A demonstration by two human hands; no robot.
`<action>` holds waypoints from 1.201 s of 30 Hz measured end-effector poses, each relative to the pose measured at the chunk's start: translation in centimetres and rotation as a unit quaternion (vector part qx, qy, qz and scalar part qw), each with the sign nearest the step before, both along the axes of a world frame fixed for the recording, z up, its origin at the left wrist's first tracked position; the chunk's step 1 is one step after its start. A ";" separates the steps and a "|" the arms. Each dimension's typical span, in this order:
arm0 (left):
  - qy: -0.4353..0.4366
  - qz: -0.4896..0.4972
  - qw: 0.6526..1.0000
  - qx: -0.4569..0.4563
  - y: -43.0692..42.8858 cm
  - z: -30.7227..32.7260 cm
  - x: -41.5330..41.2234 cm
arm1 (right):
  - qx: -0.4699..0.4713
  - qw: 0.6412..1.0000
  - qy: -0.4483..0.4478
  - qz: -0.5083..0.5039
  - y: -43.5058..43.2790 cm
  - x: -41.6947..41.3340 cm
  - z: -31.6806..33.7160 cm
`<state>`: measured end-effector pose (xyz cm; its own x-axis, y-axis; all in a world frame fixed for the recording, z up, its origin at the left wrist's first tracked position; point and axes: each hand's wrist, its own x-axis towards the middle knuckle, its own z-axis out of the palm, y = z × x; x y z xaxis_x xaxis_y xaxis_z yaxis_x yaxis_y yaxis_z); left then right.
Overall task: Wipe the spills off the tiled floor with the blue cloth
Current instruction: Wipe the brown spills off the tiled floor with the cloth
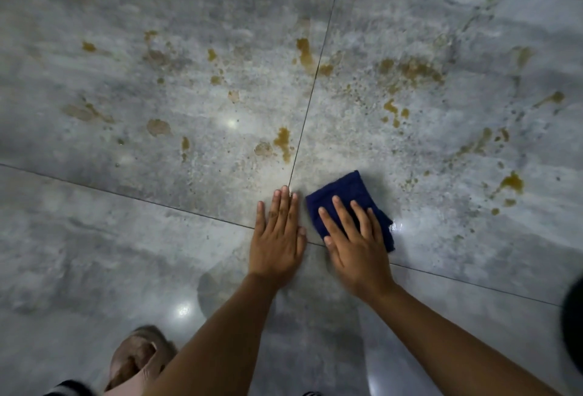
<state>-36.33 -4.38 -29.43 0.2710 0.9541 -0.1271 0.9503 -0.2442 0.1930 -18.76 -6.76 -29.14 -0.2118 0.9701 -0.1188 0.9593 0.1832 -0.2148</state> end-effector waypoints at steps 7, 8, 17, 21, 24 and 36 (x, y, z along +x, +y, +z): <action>-0.014 -0.005 1.000 -0.004 -0.1 -0.1 0.1 | 0.013 0.994 0.006 -0.111 5.9 3.2 -0.2; -0.016 -0.010 1.000 -0.005 0.0 0.1 0.3 | 0.014 0.989 0.003 -0.145 5.6 3.9 -0.2; -0.057 -0.080 0.995 -0.008 3.7 0.8 4.4 | 0.018 0.975 -0.016 -0.223 -3.6 1.3 -0.3; -0.077 -0.106 0.991 -0.026 4.5 0.1 7.3 | 0.030 0.979 -0.029 -0.198 2.5 3.0 -0.2; -0.054 -0.098 0.993 -0.040 4.2 -0.3 7.9 | 0.022 0.969 -0.036 -0.242 5.1 6.6 0.4; -0.071 -0.071 0.995 -0.007 4.6 -0.7 7.7 | 0.058 0.977 0.001 -0.205 5.5 5.2 0.3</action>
